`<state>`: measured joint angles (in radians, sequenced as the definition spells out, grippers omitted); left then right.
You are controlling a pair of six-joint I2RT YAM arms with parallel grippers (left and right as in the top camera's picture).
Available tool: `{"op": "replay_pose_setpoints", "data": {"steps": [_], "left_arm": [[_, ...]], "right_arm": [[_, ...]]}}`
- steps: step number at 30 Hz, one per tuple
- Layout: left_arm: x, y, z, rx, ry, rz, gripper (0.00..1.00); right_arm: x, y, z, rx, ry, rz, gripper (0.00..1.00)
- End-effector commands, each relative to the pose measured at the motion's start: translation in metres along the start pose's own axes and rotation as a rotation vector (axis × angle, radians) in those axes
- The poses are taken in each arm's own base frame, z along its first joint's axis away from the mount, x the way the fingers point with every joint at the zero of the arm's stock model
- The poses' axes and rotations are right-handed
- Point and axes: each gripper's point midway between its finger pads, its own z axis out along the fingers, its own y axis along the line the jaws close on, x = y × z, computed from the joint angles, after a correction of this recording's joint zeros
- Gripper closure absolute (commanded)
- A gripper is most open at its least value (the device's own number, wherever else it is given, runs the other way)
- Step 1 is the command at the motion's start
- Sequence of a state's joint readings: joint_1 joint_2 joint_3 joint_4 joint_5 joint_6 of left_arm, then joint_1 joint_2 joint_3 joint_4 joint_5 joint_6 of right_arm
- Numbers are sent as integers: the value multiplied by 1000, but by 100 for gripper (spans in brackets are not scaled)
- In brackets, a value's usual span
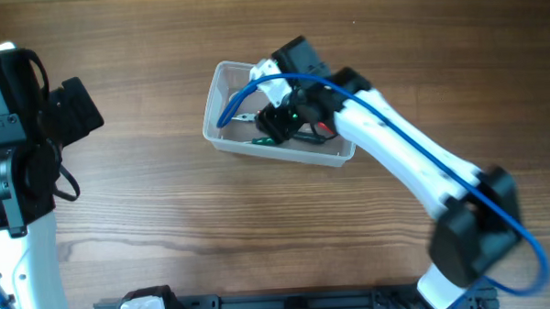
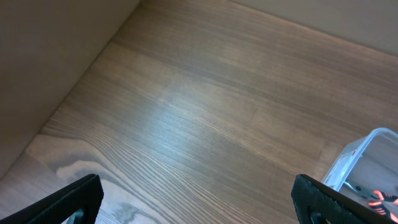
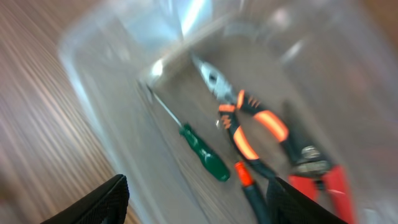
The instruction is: Pack container
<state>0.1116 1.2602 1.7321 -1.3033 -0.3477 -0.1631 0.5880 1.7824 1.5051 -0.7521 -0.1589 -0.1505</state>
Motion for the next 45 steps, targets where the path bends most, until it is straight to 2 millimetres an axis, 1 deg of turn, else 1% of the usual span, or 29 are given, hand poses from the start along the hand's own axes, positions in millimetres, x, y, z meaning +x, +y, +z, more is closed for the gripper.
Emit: {"op": "replay_pose_setpoints", "data": {"steps": [1, 2, 3, 4, 5, 6, 7, 8, 9, 10, 11, 13, 14, 15, 16, 18, 20, 24, 26, 28, 29, 30, 31, 33, 35, 39, 41, 43, 45], "left_arm": [[-1, 5, -2, -18, -10, -8, 0], [-1, 5, -2, -18, -10, -8, 0], [-1, 5, -2, -18, -10, -8, 0], [-1, 5, -2, -18, -11, -8, 0], [-1, 5, -2, -18, -10, -8, 0], [-1, 5, -2, -18, -10, -8, 0], [-1, 5, -2, -18, -10, -8, 0], [-1, 5, -2, -18, -10, -8, 0], [-1, 5, -2, -18, -10, -8, 0], [-1, 5, -2, -18, -10, -8, 0], [-1, 5, -2, -18, -10, -8, 0], [-1, 5, -2, -18, -10, -8, 0], [-1, 5, -2, -18, -10, -8, 0], [-1, 5, -2, -18, -10, -8, 0], [-1, 5, -2, -18, -10, -8, 0], [-1, 5, -2, -18, -10, -8, 0], [-1, 5, -2, -18, -10, -8, 0], [-1, 5, -2, -18, -10, -8, 0], [-1, 5, -2, -18, -10, -8, 0], [-1, 5, -2, -18, -10, -8, 0], [-1, 5, -2, -17, -11, -8, 0], [-1, 5, -2, -18, -10, -8, 0], [-1, 5, -2, -18, -10, -8, 0], [-1, 5, -2, -18, -10, -8, 0], [-1, 5, -2, -18, -10, -8, 0], [-1, 5, -2, -18, -10, -8, 0], [-1, 5, -2, -18, -10, -8, 0], [-1, 5, -2, -18, -10, -8, 0], [-1, 5, -2, -18, -10, -8, 0]], "right_arm": [[-35, -57, -125, 383, -259, 179, 16], [-27, -82, -156, 469, -298, 258, 16], [-15, -103, -170, 504, -302, 338, 19], [9, -134, -177, 530, -278, 490, 22], [35, -159, -168, 495, -232, 616, 26], [49, -168, -160, 464, -201, 659, 29], [77, -183, -139, 400, -129, 747, 36], [101, -191, -120, 366, -59, 825, 38], [127, -194, -94, 324, 33, 880, 41], [140, -192, -75, 289, 96, 908, 45], [150, -187, -57, 250, 158, 925, 46], [166, -183, -31, 217, 248, 930, 47], [173, -184, -19, 209, 281, 940, 49], [179, -183, -12, 202, 306, 946, 54], [182, -182, -8, 198, 321, 948, 58], [185, -175, 6, 180, 357, 914, 59], [181, -172, 13, 173, 356, 887, 58], [180, -173, 26, 180, 327, 858, 57], [189, -179, 35, 228, 304, 890, 57], [196, -178, 41, 236, 303, 894, 57], [201, -176, 43, 236, 309, 905, 59], [204, -174, 44, 234, 316, 906, 64], [204, -174, 44, 235, 315, 906, 73], [200, -177, 45, 239, 296, 903, 81], [194, -182, 47, 246, 264, 894, 96], [194, -186, 45, 266, 262, 881, 96], [193, -188, 36, 293, 261, 877, 96], [176, -193, 11, 330, 212, 863, 96], [124, -191, -47, 345, 30, 817, 96]]}}
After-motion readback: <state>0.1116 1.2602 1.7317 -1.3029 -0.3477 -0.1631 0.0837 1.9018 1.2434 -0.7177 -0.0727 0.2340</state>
